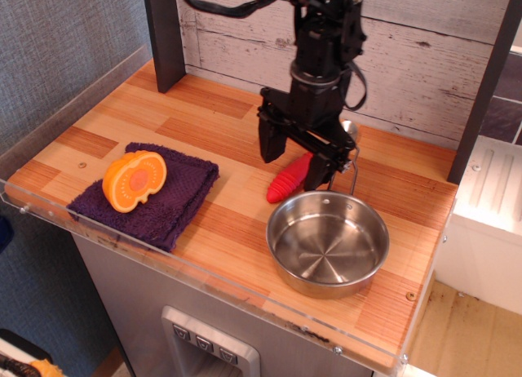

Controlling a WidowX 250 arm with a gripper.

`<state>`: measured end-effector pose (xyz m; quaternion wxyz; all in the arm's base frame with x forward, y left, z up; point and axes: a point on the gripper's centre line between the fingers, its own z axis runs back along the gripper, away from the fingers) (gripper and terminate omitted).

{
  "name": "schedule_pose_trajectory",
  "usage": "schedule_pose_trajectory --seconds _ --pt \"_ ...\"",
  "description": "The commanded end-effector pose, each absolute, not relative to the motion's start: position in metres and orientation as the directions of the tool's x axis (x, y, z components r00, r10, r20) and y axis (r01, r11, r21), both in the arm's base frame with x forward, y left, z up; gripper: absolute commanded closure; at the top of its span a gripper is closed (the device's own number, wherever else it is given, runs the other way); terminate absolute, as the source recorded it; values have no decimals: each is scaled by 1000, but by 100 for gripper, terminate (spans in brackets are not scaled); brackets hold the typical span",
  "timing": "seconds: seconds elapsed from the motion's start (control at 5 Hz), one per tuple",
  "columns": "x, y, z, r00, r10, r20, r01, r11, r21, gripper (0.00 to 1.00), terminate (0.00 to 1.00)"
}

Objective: Put spoon on left side next to towel

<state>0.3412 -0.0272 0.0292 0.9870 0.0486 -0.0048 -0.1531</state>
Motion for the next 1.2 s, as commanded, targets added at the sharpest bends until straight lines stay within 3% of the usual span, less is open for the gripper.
schedule_pose_trajectory --seconds 0.0,0.4,0.6,0.8,1.0 --pt "348 -32 22 956 -293 -11 293 952 82 0 0" --pt "342 -3 3 961 -267 -73 274 957 98 0 0" --pt "342 -8 3 953 -293 -75 299 950 87 100 0" --pt "345 -13 7 943 -329 -60 333 940 79 100 0" --pt "349 -20 31 930 -367 -6 367 928 62 100 0"
